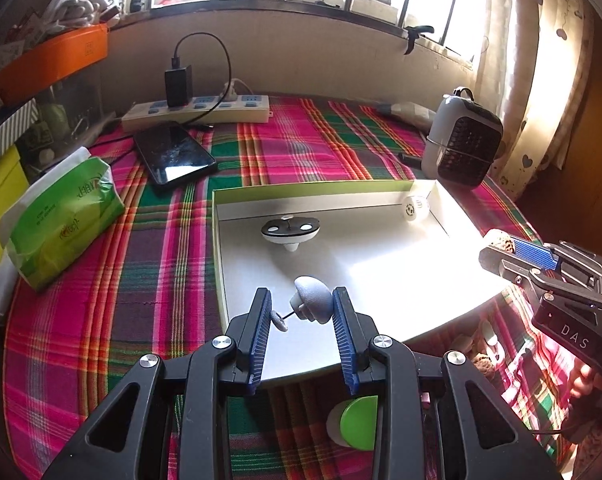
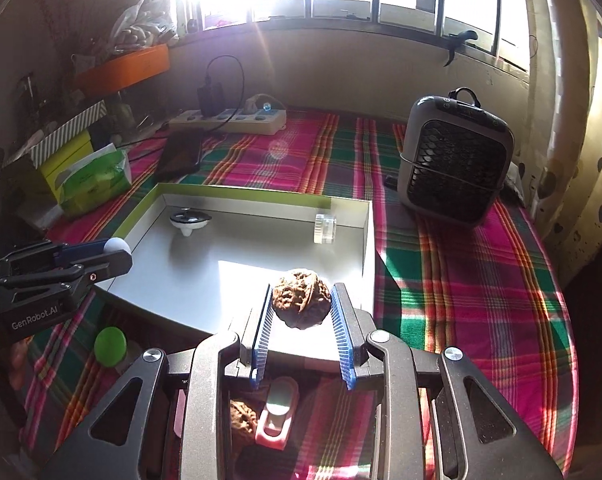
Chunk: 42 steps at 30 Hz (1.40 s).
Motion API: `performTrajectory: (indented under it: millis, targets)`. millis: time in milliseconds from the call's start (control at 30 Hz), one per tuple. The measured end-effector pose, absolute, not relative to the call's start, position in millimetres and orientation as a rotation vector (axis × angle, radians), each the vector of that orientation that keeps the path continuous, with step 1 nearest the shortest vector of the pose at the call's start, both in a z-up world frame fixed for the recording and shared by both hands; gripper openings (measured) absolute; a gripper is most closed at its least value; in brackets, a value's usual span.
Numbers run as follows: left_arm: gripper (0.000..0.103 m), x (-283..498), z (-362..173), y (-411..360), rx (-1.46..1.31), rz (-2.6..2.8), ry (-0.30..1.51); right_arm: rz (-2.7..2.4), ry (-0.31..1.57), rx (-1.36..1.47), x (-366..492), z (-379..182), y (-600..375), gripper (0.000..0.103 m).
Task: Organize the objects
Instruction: 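Carry the white knob with the left gripper into the box while the right gripper carries the walnut there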
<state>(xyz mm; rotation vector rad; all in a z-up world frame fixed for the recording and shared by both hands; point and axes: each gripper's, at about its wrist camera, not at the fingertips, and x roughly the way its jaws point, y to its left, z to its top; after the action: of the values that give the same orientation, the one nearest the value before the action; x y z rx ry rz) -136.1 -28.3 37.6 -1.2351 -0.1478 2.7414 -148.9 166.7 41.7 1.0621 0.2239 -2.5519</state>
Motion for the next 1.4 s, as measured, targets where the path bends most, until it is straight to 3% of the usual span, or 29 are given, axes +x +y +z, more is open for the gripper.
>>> performTrajectory:
  millis: [1400]
  targets:
    - [0.029,-196,13,-24,-1.331,2.703,-0.094,-2.405,0.301,1.264,-251,-1,113,0.030]
